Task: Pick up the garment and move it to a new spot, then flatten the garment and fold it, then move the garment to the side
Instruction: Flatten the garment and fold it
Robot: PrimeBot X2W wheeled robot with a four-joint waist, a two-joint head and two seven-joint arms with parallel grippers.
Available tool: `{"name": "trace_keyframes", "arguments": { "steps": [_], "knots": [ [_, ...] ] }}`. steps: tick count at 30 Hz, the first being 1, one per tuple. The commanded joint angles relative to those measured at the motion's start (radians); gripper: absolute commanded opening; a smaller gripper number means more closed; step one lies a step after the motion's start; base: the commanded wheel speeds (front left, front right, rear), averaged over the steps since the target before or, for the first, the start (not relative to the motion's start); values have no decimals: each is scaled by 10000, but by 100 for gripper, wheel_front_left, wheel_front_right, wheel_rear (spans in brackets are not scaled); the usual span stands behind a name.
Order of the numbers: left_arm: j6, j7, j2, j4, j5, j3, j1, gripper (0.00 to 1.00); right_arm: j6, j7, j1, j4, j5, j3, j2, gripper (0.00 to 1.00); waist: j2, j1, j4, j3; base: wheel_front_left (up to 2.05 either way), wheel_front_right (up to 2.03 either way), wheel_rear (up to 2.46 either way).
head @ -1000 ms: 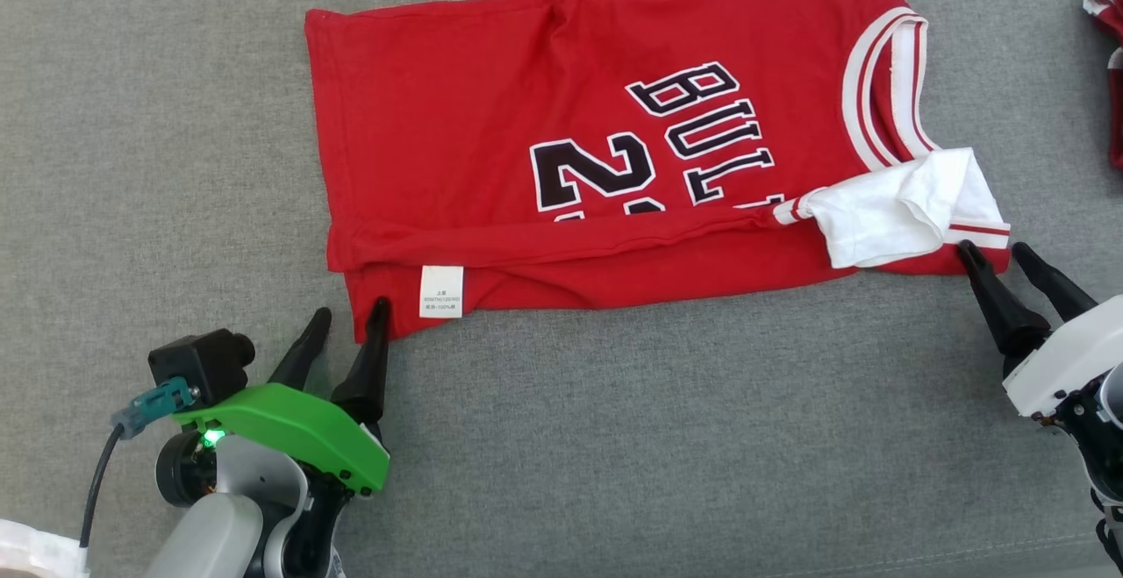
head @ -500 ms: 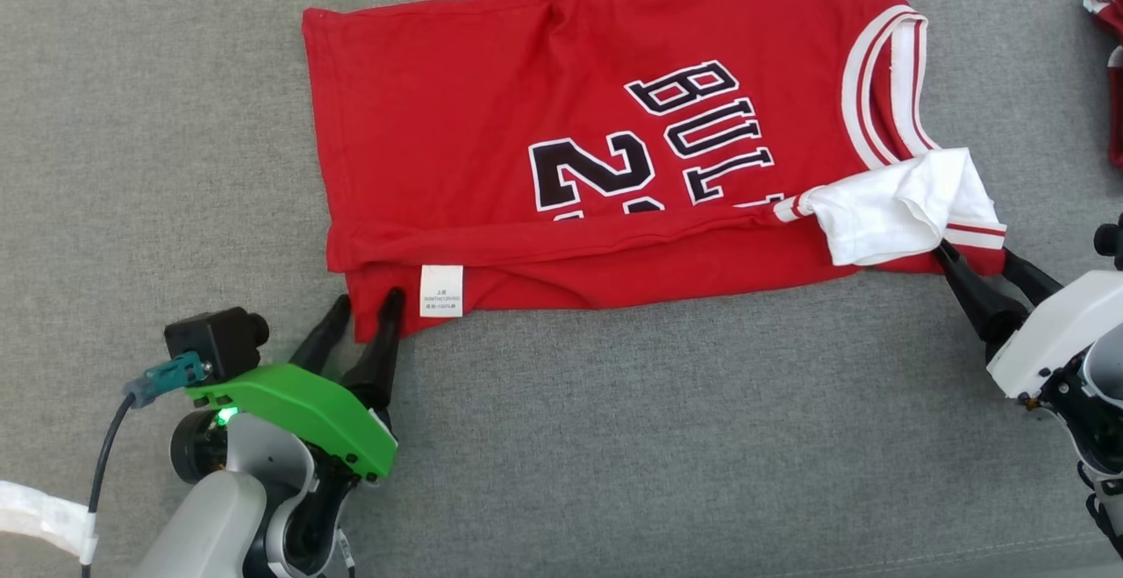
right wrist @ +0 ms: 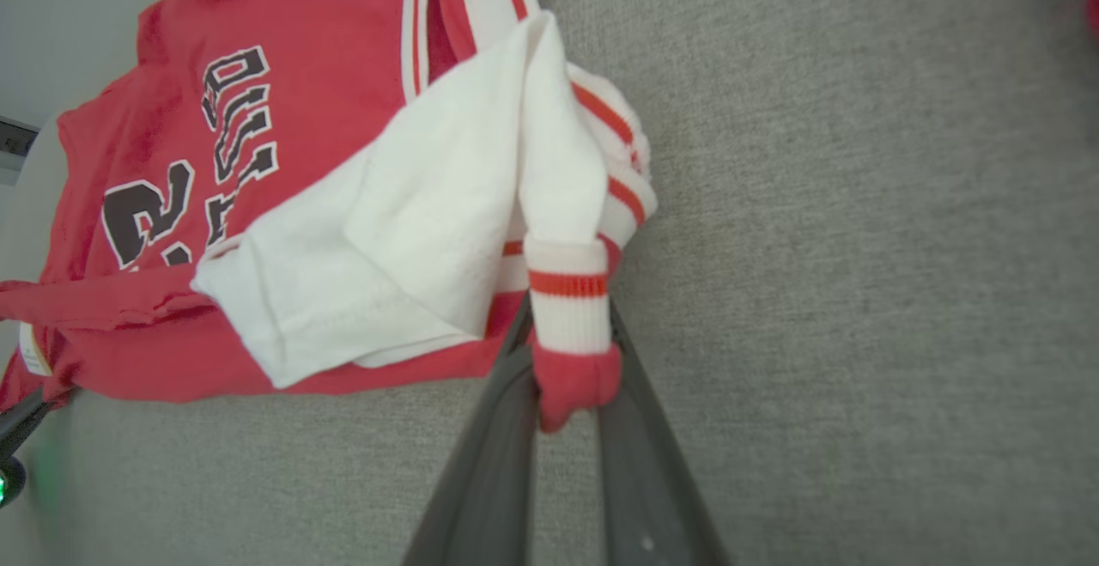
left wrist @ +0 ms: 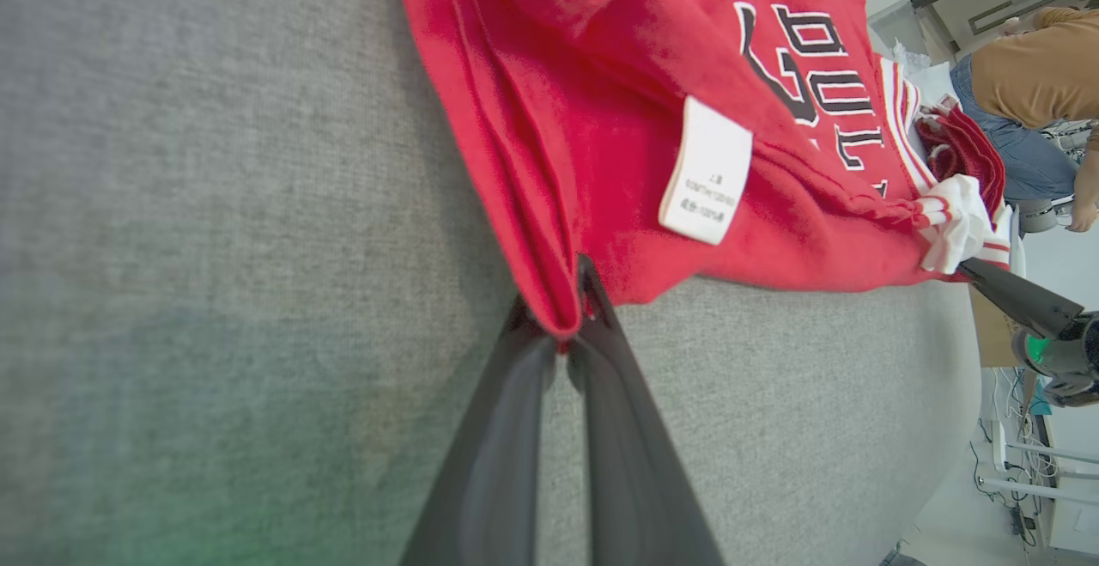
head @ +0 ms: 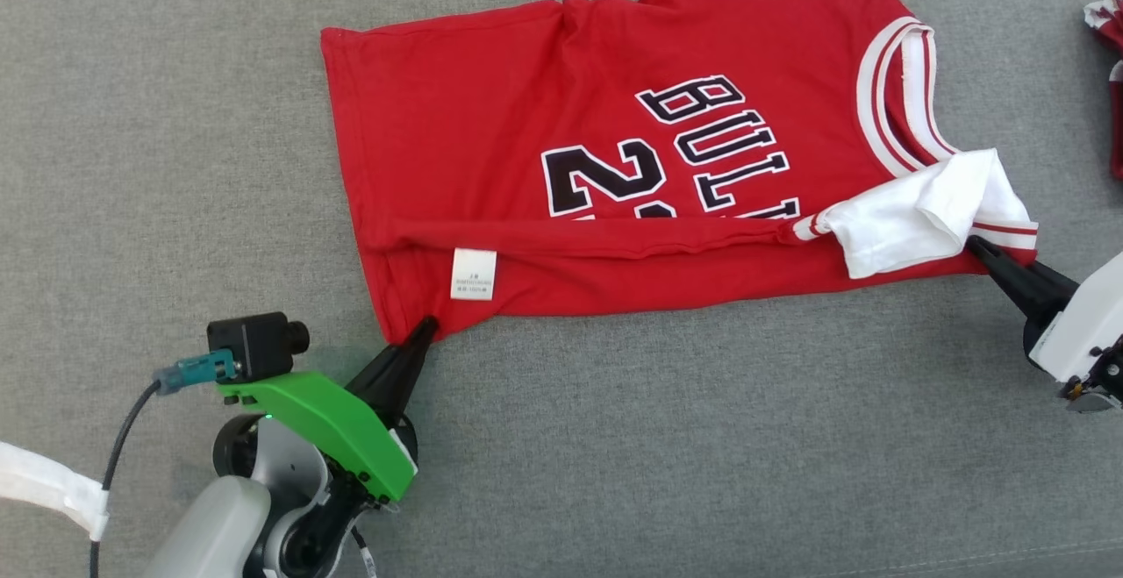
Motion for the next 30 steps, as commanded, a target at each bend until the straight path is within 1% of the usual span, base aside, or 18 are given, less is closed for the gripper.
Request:
{"name": "trace_keyframes", "arguments": {
  "steps": [1, 4, 7, 9, 13, 15, 17, 19, 21, 23, 27, 29, 30],
  "knots": [
    [-102, 199, 252, -162, -150, 66, -158, 0, -9, 269, -187, -78, 89, -24, -263, 0, 0, 0, -19, -108, 0, 0, 0],
    [-164, 731, 799, -743, -212, 108, -133, 0, -10, 990, -349, -268, 215, -71, -839, 0, 0, 0, -44, -259, 0, 0, 0],
    [-38, 1205, 1386, -1556, -269, 177, 121, 0, -10, 2008, -340, -691, 672, -152, -1410, 0, 0, 0, -32, -450, 0, 0, 0],
    [29, 1399, 1622, -2137, -368, 208, 382, 0, -10, 2649, -163, -939, 967, -342, -1776, 0, 0, 0, -23, -564, 0, 0, 0],
    [250, 1509, 1939, -3222, -535, 247, 1103, 0, -12, 3428, 284, -1156, 1153, -953, -2127, 0, 0, 0, 3, -735, 0, 0, 0],
    [346, 1407, 1989, -3536, -559, 200, 1575, 0, -12, 3728, 636, -1230, 1214, -1194, -2125, 0, 0, 0, 18, -800, 0, 0, 0],
    [385, 1271, 1941, -3777, -646, 148, 2020, 0, -12, 3867, 903, -1389, 1416, -1547, -1905, 0, 0, 0, 45, -883, 0, 0, 0],
    [434, 1152, 1871, -3896, -705, 64, 2438, 0, -12, 4196, 1445, -1435, 1481, -1671, -1713, 0, 0, 0, 51, -958, 0, 0, 0],
    [439, 1030, 1736, -3902, -763, -20, 2740, 0, -12, 4594, 2122, -1555, 1129, -1595, -1881, 0, 0, 0, 131, -978, 0, 0, 0],
    [518, 941, 1780, -3682, -570, -145, 3005, 0, -10, 4655, 2428, -1672, 1036, -1833, -1755, 0, 0, 0, 156, -978, 0, 0, 0],
    [631, 678, 1533, -3111, -310, -392, 3278, 0, -12, 4536, 3065, -1742, 690, -2107, -1409, 0, 0, 0, 183, -951, 0, 0, 0],
    [665, 609, 1426, -2799, -162, -573, 3374, 0, -12, 4445, 3121, -1822, 371, -2097, -1394, 0, 0, 0, 180, -901, 0, 0, 0],
    [675, 512, 1350, -2688, -94, -603, 3385, 0, -12, 4406, 3126, -1843, 245, -2066, -1374, 3, 0, 0, 181, -880, 0, 0, 0]
  ]
}}
